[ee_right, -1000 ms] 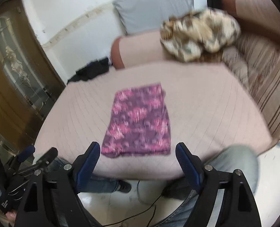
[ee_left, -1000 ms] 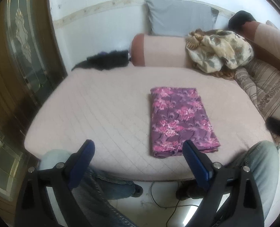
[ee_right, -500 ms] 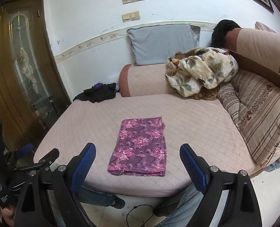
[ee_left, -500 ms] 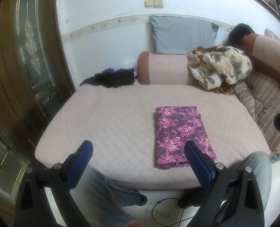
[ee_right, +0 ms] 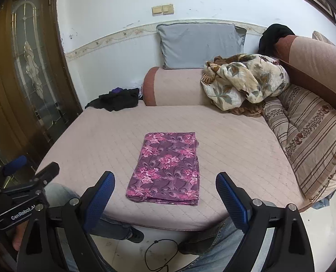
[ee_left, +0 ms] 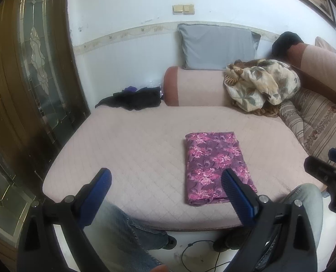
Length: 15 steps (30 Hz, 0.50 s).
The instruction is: Fold small clothes
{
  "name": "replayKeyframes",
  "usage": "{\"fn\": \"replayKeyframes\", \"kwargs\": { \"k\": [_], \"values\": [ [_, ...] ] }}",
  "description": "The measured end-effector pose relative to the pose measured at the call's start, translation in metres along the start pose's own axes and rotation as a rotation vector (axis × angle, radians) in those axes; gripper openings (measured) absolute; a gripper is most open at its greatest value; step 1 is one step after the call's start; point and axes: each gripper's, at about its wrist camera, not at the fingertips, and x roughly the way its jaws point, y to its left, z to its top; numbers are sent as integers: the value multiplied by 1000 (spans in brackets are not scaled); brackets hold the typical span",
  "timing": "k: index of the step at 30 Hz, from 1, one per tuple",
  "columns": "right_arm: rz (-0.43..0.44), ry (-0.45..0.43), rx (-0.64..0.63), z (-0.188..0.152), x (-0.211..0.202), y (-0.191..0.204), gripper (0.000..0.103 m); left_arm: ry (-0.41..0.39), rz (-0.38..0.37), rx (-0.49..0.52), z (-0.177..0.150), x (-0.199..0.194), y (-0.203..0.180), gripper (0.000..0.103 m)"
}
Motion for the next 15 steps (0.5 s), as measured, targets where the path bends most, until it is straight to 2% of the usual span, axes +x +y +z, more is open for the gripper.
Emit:
{"fn": "replayKeyframes", "kwargs": {
  "k": [15],
  "values": [
    [-19, 6, -8, 0, 8, 0, 93, 22, -2, 2, -3, 7, -6, 97]
  ]
}}
